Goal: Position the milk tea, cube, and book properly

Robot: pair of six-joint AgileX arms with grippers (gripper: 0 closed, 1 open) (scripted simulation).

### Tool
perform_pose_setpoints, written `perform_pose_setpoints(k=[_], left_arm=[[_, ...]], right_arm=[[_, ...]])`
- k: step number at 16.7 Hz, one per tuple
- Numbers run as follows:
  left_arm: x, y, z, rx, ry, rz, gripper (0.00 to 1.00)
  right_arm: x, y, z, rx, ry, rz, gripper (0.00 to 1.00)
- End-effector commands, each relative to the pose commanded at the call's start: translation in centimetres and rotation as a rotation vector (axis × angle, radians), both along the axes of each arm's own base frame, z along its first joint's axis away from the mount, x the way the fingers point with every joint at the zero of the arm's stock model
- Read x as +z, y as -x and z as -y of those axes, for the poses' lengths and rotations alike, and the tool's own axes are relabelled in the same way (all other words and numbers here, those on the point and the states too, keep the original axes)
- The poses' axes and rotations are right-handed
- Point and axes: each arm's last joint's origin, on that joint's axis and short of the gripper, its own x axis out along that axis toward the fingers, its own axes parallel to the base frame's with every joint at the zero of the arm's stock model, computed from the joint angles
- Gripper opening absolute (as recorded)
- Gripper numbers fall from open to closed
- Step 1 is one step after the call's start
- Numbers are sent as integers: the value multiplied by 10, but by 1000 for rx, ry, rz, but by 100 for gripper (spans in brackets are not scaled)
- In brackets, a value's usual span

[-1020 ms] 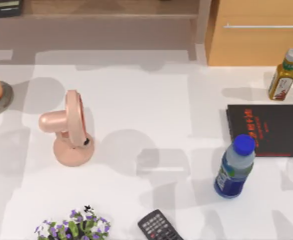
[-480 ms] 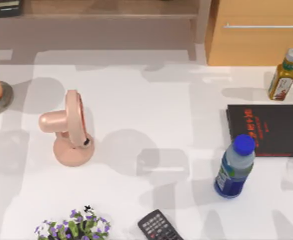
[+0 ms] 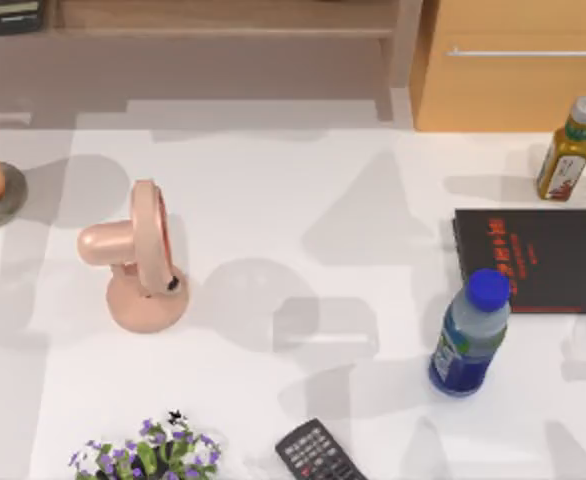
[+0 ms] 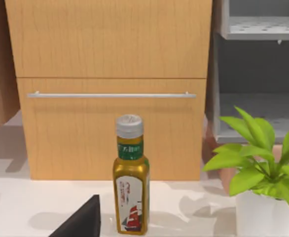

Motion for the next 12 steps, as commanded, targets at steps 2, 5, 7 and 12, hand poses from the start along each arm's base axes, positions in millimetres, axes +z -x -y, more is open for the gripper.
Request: perform_pose_setpoints(k=[2,5,7,12], left_arm=[[-8,46,4,3,1,-2,100],[-39,127,10,3,1,14,100],[-74,176,13,2,0,35,100],[-180,232,17,9,1,32,100]], right_arm=[[0,0,0,0,0,0,100],[0,0,0,0,0,0,100],[0,0,0,0,0,0,100],[0,0,0,0,0,0,100]])
